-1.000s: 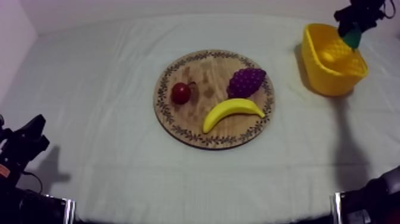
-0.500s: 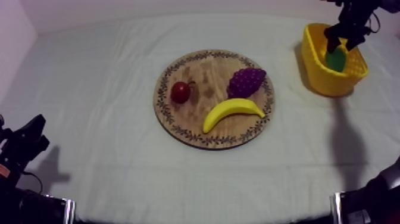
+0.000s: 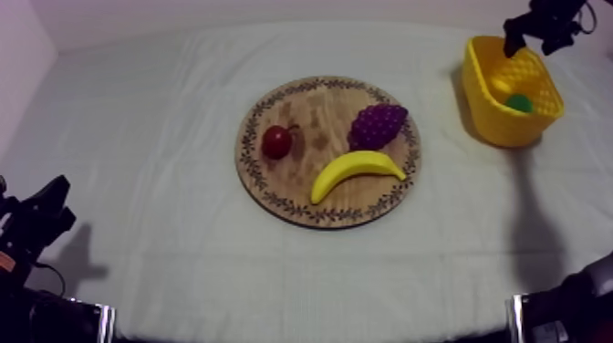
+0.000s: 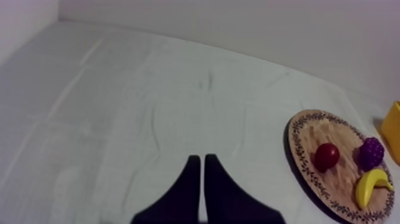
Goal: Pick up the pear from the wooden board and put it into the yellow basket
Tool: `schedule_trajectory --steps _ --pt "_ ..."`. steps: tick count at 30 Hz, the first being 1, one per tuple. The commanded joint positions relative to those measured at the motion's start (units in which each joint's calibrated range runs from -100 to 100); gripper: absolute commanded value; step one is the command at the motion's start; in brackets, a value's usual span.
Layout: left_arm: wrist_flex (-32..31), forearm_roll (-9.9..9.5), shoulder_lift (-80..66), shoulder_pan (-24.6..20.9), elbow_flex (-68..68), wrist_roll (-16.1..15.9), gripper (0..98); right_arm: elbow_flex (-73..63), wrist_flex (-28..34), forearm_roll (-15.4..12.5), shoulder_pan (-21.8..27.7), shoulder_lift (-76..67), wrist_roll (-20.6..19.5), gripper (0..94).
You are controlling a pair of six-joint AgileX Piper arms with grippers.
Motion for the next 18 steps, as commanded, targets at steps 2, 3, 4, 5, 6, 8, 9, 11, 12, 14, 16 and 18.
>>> schedule_trajectory --steps 2,3,4,5,6,8,9,11,12,14,16,18 --pt "0.0 -0.02 0.0 0.0 0.0 0.0 0.1 4.4 -3.4 0.2 -0.5 -10.0 -2.0 64.0" --pt "0.0 -0.02 0.0 0.0 0.0 0.0 0.1 5.9 -4.3 0.3 -0.7 -12.5 -2.5 62.8" --pt "0.0 -0.02 0.0 0.0 0.0 0.0 0.1 7.6 -5.2 0.3 -0.9 -15.1 -2.9 61.6" --pt "0.0 -0.02 0.0 0.0 0.0 0.0 0.1 9.2 -6.1 0.4 -1.1 -17.7 -3.2 60.7" --pt "0.0 -0.02 0.0 0.0 0.0 0.0 0.1 10.9 -6.8 0.4 -1.4 -20.3 -3.4 59.9" --pt "0.0 -0.02 0.0 0.0 0.0 0.0 0.1 14.6 -8.3 0.4 -2.1 -25.6 -3.8 58.7" --pt "0.0 -0.02 0.0 0.0 0.0 0.0 0.1 16.6 -9.0 0.5 -2.6 -28.3 -4.2 58.2" --pt "0.0 -0.02 0.0 0.0 0.0 0.0 0.1 20.5 -10.3 0.6 -3.7 -33.6 -5.2 57.7" --pt "0.0 -0.02 0.0 0.0 0.0 0.0 0.1 22.7 -11.1 0.5 -4.2 -36.3 -5.9 57.5" --pt "0.0 -0.02 0.0 0.0 0.0 0.0 0.1 27.3 -13.2 0.0 -4.9 -41.6 -7.4 57.2" --pt "0.0 -0.02 0.0 0.0 0.0 0.0 0.1 32.4 -15.6 -1.0 -5.2 -46.8 -8.4 56.8" --pt "0.0 -0.02 0.0 0.0 0.0 0.0 0.1 37.5 -18.1 -1.9 -5.7 -51.5 -9.1 55.4"
